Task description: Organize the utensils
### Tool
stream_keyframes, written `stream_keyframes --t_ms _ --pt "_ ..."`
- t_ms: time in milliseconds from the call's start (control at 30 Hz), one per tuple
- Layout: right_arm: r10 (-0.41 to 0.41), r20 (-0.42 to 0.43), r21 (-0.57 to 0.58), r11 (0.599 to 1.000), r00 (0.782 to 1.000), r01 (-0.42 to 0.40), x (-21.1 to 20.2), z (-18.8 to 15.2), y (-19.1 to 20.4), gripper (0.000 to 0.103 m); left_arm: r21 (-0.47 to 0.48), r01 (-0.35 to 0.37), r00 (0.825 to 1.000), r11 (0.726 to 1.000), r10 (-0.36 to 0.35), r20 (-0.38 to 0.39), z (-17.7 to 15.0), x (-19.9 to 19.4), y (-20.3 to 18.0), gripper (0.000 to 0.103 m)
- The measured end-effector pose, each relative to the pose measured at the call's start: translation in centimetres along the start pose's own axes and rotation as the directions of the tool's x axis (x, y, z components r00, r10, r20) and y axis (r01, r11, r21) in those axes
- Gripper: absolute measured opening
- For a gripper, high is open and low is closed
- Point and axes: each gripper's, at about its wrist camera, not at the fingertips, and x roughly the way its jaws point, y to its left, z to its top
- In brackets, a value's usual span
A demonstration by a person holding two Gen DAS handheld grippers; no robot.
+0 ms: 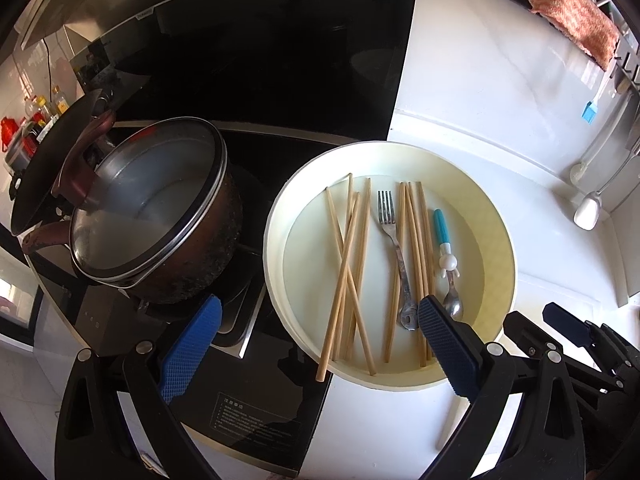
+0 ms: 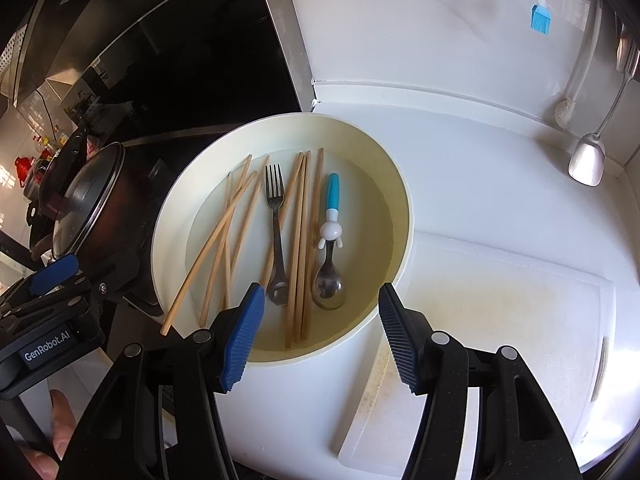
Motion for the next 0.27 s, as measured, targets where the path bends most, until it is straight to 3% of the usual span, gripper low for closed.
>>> stream_keyframes --t_ms 267 --pt "0.001 0.0 0.0 1.0 1.0 -0.001 -0.02 0.0 0.08 0.057 -0.001 -0.006 0.999 1.0 0.006 -0.033 0.1 0.54 0.13 0.097"
